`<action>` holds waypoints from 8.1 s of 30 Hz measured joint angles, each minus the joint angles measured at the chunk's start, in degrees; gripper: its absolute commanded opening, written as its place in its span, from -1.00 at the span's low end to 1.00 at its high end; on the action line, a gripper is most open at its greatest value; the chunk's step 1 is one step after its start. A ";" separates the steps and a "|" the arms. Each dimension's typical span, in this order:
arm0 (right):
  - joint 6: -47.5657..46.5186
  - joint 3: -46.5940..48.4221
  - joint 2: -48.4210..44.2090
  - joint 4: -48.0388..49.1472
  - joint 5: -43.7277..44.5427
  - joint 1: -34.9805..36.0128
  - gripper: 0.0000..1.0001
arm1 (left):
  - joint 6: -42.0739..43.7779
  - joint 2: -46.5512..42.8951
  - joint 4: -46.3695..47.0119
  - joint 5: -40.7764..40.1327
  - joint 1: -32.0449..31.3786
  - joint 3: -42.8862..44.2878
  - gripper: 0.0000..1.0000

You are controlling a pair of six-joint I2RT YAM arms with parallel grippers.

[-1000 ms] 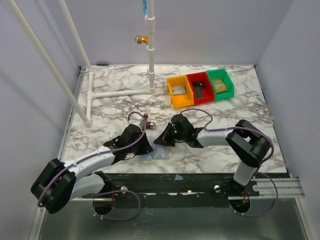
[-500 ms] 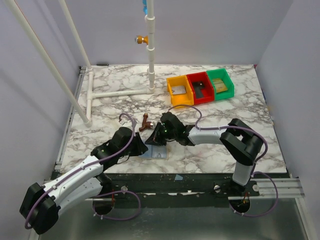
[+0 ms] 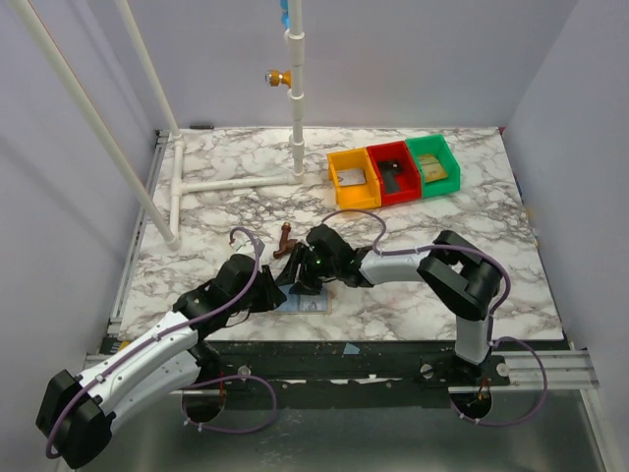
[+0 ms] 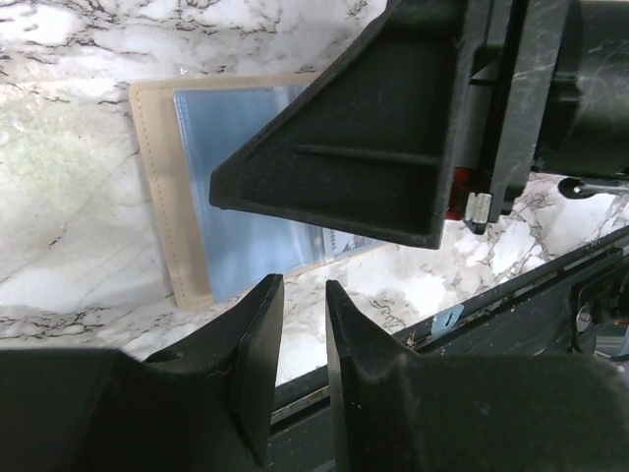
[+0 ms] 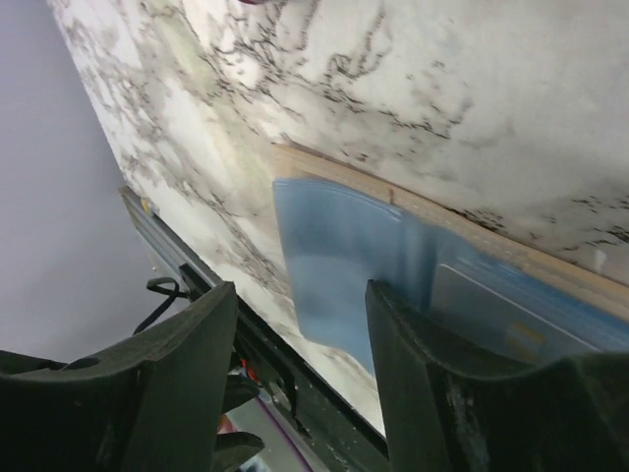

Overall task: Take the credit cards out of the card holder
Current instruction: Remove the credit card from the card holder.

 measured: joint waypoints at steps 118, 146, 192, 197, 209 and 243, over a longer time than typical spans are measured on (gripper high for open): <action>-15.58 5.53 -6.32 -30.73 29.00 6.75 -0.99 | -4.94 26.23 29.97 17.27 9.55 -5.92 -0.88; -14.16 4.42 -6.49 -29.03 31.36 7.28 -0.99 | -7.91 23.32 33.07 24.59 14.75 -10.03 -1.00; -20.61 3.61 -10.43 -31.04 31.47 7.43 -0.49 | -7.52 28.06 34.71 27.47 15.76 -9.46 -1.00; -21.68 4.63 -8.22 -31.23 30.67 7.56 -0.51 | -7.58 28.11 34.67 27.45 15.76 -9.44 -1.00; -22.60 7.58 -5.90 -34.12 31.50 8.52 -0.56 | -7.58 28.11 34.23 27.43 15.76 -9.27 -1.00; -19.61 9.86 -3.87 -36.76 37.11 10.43 -0.74 | -7.13 26.32 29.62 26.21 16.06 -8.11 -1.00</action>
